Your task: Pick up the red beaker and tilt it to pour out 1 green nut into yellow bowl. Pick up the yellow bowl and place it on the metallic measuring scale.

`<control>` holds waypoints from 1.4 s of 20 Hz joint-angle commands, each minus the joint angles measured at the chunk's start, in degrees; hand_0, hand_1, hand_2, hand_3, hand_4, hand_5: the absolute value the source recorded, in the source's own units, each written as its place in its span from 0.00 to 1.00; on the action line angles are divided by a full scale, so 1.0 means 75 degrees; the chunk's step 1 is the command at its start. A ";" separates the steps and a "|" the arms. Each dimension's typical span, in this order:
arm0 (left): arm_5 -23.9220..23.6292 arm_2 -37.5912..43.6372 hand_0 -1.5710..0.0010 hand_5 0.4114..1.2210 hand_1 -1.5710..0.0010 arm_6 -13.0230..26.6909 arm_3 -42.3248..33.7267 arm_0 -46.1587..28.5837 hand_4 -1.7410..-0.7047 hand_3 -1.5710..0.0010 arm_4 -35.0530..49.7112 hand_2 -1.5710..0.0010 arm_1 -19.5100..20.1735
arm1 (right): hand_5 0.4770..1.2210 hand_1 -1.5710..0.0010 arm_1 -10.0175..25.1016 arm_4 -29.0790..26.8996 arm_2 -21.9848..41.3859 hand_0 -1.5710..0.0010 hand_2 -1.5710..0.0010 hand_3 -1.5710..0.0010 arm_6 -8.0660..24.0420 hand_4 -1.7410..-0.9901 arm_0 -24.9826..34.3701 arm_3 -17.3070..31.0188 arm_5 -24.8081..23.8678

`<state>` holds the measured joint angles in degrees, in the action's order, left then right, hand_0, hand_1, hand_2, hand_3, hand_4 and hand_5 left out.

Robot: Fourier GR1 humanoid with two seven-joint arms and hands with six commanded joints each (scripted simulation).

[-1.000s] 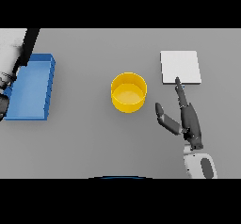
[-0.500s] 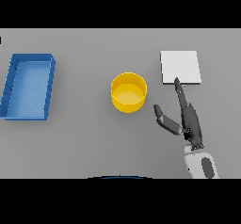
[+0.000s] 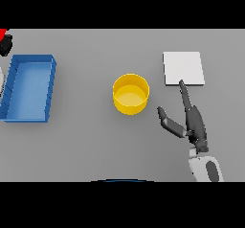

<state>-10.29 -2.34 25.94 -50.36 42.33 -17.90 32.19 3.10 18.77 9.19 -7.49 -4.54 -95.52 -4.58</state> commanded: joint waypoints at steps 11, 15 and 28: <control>-0.0585 -0.0051 0.00 0.78 0.00 0.0716 -0.1938 -0.1853 0.00 0.01 0.0302 0.00 -0.0466 | 0.22 1.00 -0.0080 -0.0090 0.0025 1.00 1.00 1.00 -0.0305 0.97 -0.0109 0.0000 0.0015; -0.0423 -0.0267 0.00 0.54 0.00 0.0908 -0.2371 -0.2243 0.33 0.02 0.0079 0.01 -0.0340 | 0.21 1.00 -0.0040 -0.0045 0.0015 1.00 1.00 1.00 -0.0304 0.96 -0.0161 -0.0060 -0.0014; 0.0379 -0.0610 0.90 0.29 0.91 0.0430 -0.2196 -0.2398 0.91 0.92 0.0105 0.91 -0.0164 | 0.22 1.00 -0.0042 -0.0074 0.0023 1.00 1.00 1.00 -0.0268 0.96 -0.0091 0.0050 0.0038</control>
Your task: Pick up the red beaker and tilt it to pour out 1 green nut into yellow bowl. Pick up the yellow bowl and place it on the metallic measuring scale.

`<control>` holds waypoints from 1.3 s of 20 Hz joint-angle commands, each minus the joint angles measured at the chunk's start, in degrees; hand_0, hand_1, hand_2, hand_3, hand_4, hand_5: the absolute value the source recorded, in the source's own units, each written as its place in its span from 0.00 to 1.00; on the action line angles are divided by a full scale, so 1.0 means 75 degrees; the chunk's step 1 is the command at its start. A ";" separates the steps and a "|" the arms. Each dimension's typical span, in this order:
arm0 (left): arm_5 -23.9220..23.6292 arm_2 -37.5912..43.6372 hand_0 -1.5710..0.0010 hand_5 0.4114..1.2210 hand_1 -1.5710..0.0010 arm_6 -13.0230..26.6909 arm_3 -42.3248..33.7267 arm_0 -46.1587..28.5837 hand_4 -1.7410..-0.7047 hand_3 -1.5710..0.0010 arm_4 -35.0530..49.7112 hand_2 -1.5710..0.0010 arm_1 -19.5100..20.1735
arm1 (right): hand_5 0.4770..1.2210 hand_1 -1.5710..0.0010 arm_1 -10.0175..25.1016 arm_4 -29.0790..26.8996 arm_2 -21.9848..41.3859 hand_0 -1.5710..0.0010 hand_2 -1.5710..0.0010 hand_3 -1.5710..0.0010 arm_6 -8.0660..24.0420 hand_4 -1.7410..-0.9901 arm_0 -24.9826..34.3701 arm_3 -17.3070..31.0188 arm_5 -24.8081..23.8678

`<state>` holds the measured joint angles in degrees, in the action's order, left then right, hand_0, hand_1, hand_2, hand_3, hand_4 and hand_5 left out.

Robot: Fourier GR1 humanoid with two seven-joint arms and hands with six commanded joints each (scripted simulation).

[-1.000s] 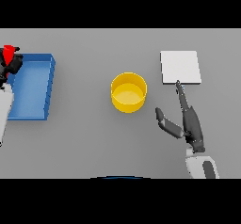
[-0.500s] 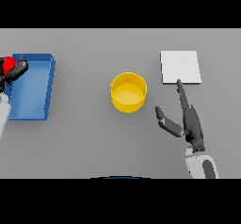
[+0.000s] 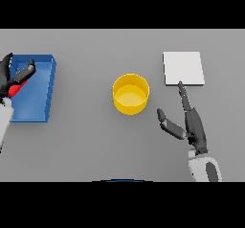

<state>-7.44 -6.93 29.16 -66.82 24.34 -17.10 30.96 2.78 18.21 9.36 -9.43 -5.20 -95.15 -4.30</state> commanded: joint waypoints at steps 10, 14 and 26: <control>-0.0133 -0.0018 0.99 0.32 0.99 -0.0275 -0.0182 0.0027 0.97 0.99 -0.0019 0.99 -0.0009 | 0.26 1.00 0.2037 0.1830 0.1102 1.00 1.00 1.00 0.0746 0.79 0.2162 0.0487 0.1758; -0.0171 -0.0053 1.00 0.34 1.00 -0.0360 -0.0068 0.0030 0.97 1.00 -0.0048 1.00 -0.0018 | 0.26 1.00 0.2542 0.2571 0.1774 1.00 1.00 1.00 0.0490 0.71 0.3215 0.1128 0.2561; -0.0101 -0.0052 1.00 0.35 1.00 -0.0200 -0.0110 0.0019 0.96 1.00 -0.0028 1.00 0.0121 | 0.33 1.00 0.2616 0.4110 0.3510 1.00 1.00 1.00 -0.0292 0.69 0.5350 0.2928 0.3791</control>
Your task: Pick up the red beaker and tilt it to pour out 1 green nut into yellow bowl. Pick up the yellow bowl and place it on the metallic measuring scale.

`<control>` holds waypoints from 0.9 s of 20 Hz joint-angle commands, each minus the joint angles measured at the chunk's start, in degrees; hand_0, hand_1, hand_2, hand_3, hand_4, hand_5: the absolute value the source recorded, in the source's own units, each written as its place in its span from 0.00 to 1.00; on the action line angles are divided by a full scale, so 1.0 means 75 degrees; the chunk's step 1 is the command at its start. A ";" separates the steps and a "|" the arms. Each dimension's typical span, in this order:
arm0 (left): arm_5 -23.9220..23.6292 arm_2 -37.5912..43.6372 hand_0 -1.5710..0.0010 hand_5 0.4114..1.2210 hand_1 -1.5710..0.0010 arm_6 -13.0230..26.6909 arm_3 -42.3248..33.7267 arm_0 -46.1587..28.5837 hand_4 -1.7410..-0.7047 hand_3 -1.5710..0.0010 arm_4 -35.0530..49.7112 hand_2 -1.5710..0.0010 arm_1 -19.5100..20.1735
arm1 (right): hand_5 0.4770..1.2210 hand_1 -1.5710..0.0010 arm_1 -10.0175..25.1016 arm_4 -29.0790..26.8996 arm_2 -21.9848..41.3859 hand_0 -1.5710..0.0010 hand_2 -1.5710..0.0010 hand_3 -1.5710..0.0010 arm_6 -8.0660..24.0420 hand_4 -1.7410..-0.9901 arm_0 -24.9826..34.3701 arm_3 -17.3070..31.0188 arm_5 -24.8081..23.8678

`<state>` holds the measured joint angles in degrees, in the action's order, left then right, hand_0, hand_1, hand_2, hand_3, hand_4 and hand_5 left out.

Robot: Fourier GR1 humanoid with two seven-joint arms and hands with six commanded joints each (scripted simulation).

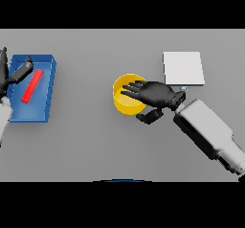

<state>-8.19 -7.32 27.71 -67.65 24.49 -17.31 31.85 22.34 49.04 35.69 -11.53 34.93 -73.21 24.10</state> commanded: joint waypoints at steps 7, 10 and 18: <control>-0.0007 0.0056 1.00 0.35 1.00 -0.0154 -0.0053 -0.0118 0.96 1.00 0.0024 1.00 0.0102 | 0.34 1.00 -0.0390 0.0329 0.0472 1.00 1.00 1.00 -0.0011 0.64 0.0671 0.0868 0.0219; 0.0010 0.0069 1.00 0.36 1.00 -0.0180 -0.0129 -0.0156 0.96 1.00 0.0057 1.00 0.0116 | 0.35 1.00 -0.0495 0.0363 0.0546 1.00 1.00 1.00 -0.0014 0.64 0.0846 0.1258 0.0349; 0.0027 0.0100 1.00 0.36 1.00 -0.0145 0.0034 -0.0060 0.96 1.00 0.0079 1.00 0.0103 | 0.44 0.98 -0.0723 0.0179 0.0473 0.98 0.95 0.91 0.0418 0.58 0.0908 0.1647 0.0937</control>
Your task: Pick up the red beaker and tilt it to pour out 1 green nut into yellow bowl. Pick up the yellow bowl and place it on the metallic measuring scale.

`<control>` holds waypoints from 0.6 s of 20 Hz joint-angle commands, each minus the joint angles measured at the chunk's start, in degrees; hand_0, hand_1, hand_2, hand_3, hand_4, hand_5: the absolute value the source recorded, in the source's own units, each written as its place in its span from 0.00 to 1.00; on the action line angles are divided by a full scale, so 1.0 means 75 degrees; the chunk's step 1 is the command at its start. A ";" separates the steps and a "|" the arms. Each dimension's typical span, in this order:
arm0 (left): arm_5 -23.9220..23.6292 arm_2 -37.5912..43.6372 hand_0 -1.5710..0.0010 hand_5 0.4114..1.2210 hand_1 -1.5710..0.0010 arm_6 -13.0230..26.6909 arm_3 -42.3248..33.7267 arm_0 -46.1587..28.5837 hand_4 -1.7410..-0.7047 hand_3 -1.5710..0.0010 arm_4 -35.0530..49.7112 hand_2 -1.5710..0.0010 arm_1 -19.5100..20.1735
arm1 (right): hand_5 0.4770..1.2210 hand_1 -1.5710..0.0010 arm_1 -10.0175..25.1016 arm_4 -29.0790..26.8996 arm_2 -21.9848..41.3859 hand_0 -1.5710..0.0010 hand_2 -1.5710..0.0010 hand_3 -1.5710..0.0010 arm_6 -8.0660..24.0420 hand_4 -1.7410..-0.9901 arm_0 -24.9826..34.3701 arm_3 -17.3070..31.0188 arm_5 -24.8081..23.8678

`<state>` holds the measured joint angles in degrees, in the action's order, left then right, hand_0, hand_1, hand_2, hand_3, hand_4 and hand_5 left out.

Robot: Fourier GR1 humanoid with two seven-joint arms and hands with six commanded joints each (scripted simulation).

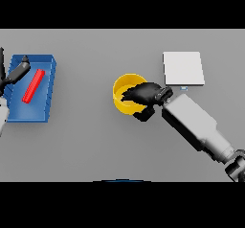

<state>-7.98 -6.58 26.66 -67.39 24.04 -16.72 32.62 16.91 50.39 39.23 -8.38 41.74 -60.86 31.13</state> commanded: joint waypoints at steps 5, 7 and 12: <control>0.0021 -0.0012 1.00 0.36 1.00 -0.0022 -0.0006 0.0042 0.95 1.00 -0.0037 1.00 0.0048 | 0.79 0.37 0.0114 -0.0092 0.0042 0.37 0.39 0.65 -0.0230 0.30 -0.0054 -0.0141 0.0111; -0.0010 -0.0037 1.00 0.36 1.00 0.0013 -0.0064 0.0017 0.95 1.00 -0.0060 1.00 0.0023 | 0.87 0.24 0.0086 -0.0162 0.0049 0.24 0.28 0.45 -0.0289 0.20 0.0066 -0.0032 0.0258; 0.0018 -0.0056 1.00 0.34 1.00 -0.0046 -0.0005 -0.0006 0.97 1.00 -0.0093 1.00 0.0067 | 0.96 0.08 0.0206 -0.0334 0.0126 0.08 0.19 0.16 -0.0269 0.06 0.0035 -0.0156 0.0217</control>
<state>-7.84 -7.00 26.31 -67.43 23.99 -17.41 33.13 18.46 47.79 40.16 -10.56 42.02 -62.05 32.66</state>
